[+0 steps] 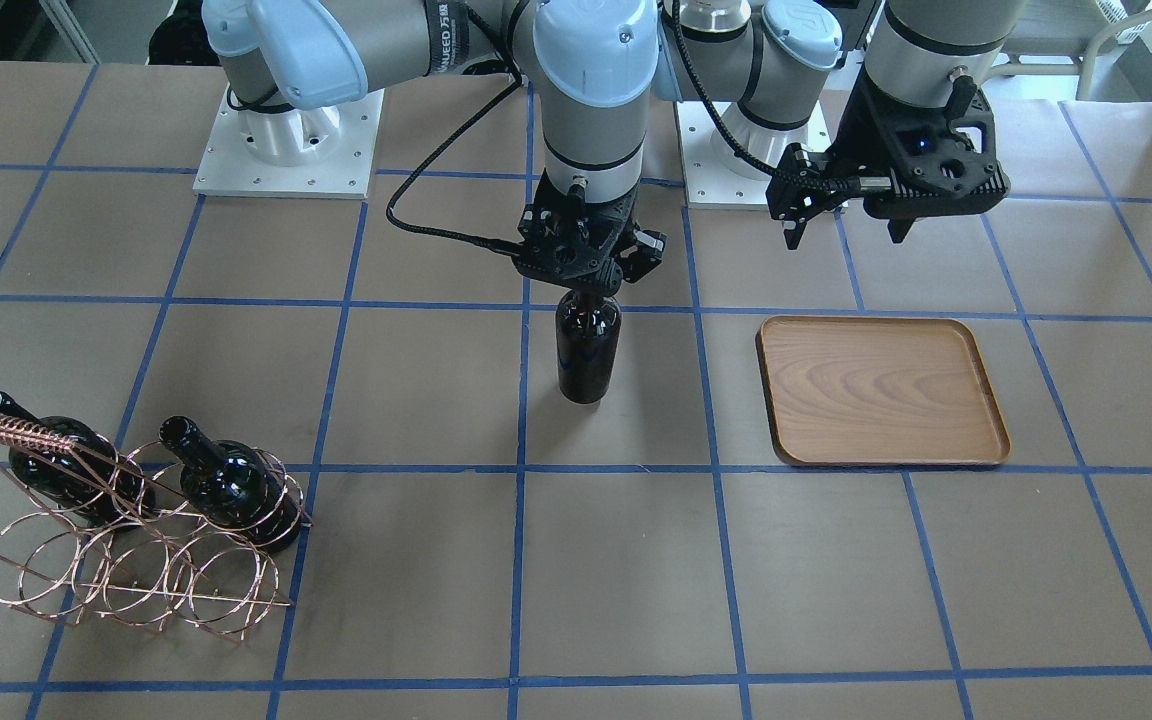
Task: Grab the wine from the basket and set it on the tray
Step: 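Carry the bottle toward the table center and stand it upright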
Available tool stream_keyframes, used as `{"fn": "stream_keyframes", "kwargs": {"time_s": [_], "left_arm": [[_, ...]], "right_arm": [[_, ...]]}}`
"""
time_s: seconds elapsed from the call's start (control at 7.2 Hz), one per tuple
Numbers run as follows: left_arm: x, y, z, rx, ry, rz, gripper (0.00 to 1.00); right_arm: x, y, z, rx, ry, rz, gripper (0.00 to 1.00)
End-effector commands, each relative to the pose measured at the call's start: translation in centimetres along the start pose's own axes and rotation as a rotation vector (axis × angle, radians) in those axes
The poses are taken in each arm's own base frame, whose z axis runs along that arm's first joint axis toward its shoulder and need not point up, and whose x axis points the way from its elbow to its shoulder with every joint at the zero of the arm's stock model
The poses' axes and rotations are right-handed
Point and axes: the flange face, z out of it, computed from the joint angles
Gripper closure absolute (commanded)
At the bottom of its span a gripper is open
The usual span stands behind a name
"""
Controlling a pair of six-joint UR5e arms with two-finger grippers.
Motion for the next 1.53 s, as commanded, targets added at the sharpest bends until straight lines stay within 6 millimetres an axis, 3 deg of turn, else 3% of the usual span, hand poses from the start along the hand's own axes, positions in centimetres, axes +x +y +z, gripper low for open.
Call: {"fn": "stream_keyframes", "kwargs": {"time_s": [0.0,0.14,0.28,0.42,0.56,0.69,0.83,1.25,1.39], "left_arm": [[0.0,0.0,0.0,0.0,0.0,-0.001,0.0],[-0.1,0.0,0.0,0.001,0.0,-0.002,0.0],[-0.4,-0.1,-0.2,0.006,-0.003,0.008,0.0],[-0.6,-0.2,-0.1,0.005,-0.005,0.008,0.0],[-0.6,-0.1,-0.1,0.004,-0.006,0.008,0.0],[-0.6,-0.1,-0.1,0.002,-0.006,0.008,0.0],[-0.6,-0.1,-0.1,0.004,-0.005,0.008,0.0],[-0.5,-0.2,0.0,0.002,-0.005,0.01,0.0],[-0.6,-0.2,0.0,0.002,-0.005,0.008,0.0]], "right_arm": [[-0.7,1.2,1.7,0.017,-0.011,0.009,0.93],[-0.7,1.3,1.7,0.022,-0.005,0.008,0.84],[-0.7,1.1,1.5,0.033,-0.002,0.016,0.26],[-0.6,1.3,1.0,0.03,-0.008,0.025,0.0],[-0.4,0.6,0.3,0.033,-0.023,0.036,0.0],[0.4,-1.3,-2.6,0.085,-0.052,0.022,0.0],[3.5,-5.5,-6.3,0.11,-0.067,-0.024,0.0],[21.0,-13.4,-14.3,0.076,-0.022,-0.3,0.0],[26.0,-15.7,-14.8,0.049,-0.004,-0.323,0.0]]}}
